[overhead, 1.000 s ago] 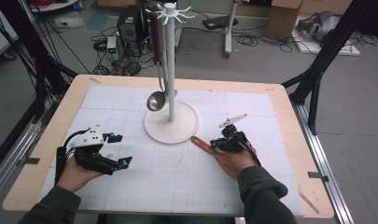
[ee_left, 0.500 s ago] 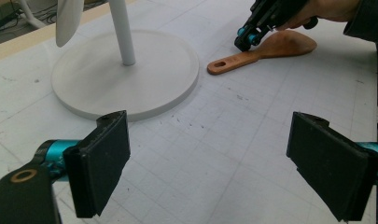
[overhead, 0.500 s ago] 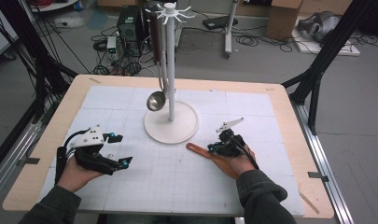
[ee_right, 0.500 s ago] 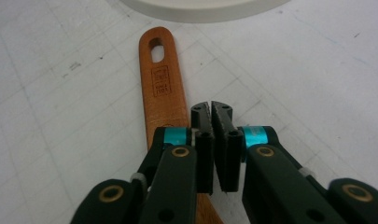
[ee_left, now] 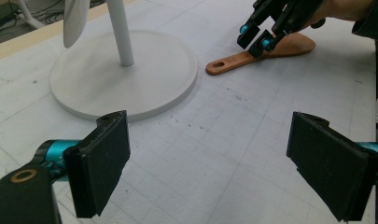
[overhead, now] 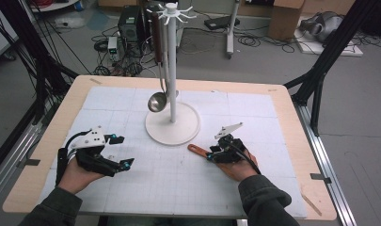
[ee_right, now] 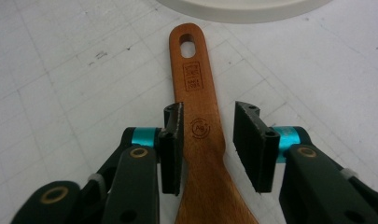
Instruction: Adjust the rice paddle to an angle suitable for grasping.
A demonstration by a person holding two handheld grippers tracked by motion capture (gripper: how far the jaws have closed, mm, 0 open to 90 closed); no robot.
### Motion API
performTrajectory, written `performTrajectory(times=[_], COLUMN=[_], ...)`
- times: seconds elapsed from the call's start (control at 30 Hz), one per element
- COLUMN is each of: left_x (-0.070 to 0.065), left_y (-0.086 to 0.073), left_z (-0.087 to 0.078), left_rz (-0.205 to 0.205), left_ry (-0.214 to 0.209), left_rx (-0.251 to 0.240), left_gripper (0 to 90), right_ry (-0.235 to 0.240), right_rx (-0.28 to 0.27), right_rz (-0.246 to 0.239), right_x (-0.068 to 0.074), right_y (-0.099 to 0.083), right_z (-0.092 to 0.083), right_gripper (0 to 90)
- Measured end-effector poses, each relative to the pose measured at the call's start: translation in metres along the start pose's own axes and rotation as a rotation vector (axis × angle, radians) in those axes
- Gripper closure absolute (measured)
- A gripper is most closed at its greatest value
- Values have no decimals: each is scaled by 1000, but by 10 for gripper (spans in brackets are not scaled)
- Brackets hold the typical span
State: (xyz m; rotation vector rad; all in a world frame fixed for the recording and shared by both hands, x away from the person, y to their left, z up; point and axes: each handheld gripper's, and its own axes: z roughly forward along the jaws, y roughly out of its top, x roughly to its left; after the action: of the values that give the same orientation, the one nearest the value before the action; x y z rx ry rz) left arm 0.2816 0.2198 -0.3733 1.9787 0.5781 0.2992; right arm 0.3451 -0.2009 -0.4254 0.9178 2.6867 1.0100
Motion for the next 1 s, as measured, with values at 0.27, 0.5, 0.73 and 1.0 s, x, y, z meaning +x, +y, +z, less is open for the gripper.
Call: performTrajectory(times=[0.27,0.5,0.73,1.0], left_x=[0,0,-1,0], left_y=[0,0,0,0], left_z=[1,1,4,6], left_rz=[-2,-1,-4,-13], left_ry=[-1,-4,-5,-8], left_rx=[0,4,7,6], left_gripper=[139,140,140,140], right_ry=[-2,-26,-44,-22], right_rx=[25,54,112,102], right_rz=[-37,-71,-122,-124], right_x=[5,9,14,11], right_y=[2,3,11,10], right_z=[6,10,12,11], right_gripper=[590,600,642,653])
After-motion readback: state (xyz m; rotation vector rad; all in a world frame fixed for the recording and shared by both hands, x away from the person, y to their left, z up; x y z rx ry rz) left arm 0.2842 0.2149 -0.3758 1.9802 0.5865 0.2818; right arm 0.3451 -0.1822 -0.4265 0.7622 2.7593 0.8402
